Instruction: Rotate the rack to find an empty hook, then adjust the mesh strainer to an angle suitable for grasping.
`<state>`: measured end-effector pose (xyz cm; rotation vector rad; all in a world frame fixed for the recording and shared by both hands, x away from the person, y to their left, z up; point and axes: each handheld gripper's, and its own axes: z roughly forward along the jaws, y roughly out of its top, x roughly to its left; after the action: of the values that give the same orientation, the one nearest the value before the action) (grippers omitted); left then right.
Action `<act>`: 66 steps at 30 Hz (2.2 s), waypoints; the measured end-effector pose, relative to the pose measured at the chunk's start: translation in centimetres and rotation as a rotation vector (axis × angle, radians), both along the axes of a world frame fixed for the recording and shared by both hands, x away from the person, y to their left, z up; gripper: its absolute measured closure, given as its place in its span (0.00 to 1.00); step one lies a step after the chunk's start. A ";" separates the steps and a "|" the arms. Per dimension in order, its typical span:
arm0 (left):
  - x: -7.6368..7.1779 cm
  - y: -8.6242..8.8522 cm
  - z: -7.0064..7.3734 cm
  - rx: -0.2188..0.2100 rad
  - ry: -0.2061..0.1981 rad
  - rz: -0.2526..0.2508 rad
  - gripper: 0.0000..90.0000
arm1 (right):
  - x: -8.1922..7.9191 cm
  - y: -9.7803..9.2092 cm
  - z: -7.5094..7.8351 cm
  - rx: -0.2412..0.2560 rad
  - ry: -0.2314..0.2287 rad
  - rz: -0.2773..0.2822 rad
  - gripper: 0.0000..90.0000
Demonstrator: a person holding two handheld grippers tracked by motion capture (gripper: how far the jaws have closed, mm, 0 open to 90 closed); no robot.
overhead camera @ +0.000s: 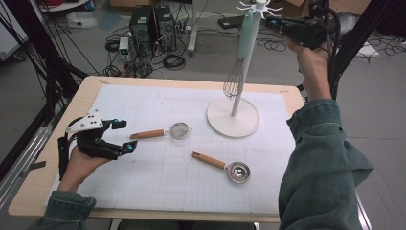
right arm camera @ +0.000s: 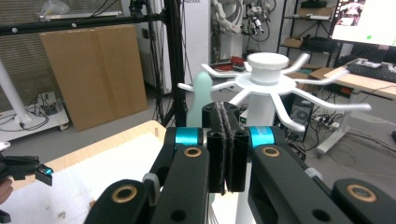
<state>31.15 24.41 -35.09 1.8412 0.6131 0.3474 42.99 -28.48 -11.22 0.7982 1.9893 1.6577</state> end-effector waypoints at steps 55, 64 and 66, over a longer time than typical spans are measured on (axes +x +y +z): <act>0.3 0.2 -0.3 -0.008 0.013 -0.004 0.14 | -5.6 2.3 -8.2 0.033 0.058 0.156 0.41; 0.3 0.3 -0.4 0.001 0.019 -0.007 0.14 | -6.3 3.2 -11.1 0.016 0.097 0.175 0.39; 0.3 0.3 -0.4 0.000 0.020 -0.004 0.14 | -6.4 3.4 -11.6 0.004 0.104 0.176 0.38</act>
<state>31.44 24.70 -35.50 1.8480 0.6223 0.3270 36.57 -25.09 -22.80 0.7426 2.1839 1.7499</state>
